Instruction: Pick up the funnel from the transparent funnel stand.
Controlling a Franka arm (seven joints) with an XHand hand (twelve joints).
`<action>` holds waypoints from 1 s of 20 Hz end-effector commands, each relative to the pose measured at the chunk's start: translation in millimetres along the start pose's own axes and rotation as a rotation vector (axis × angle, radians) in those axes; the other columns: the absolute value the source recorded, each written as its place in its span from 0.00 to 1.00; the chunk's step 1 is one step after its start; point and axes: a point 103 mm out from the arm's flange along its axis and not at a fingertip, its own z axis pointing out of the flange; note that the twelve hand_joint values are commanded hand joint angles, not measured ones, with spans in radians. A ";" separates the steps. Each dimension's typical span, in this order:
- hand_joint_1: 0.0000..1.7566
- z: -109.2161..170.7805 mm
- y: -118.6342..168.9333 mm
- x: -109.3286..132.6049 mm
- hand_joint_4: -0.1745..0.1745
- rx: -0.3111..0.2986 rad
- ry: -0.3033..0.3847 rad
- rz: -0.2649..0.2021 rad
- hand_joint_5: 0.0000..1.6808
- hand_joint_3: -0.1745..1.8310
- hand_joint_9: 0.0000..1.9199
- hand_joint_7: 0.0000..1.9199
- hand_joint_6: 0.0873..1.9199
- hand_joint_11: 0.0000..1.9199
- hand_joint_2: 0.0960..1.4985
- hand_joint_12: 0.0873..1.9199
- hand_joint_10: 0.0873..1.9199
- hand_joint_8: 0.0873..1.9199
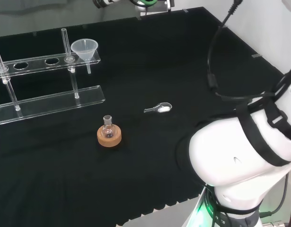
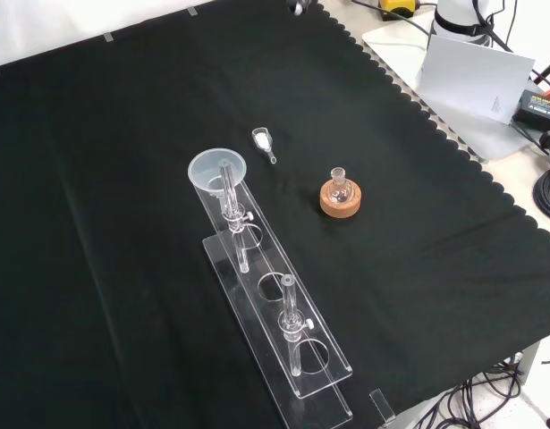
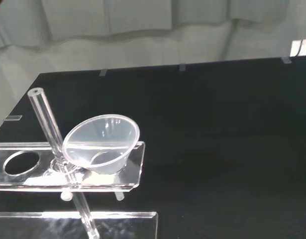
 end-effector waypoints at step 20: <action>0.14 109.2 91.3 33.6 0.71 0.199 0.048 0.013 0.00 0.12 0.00 0.00 0.00 0.00 0.34 0.00 0.00 0.00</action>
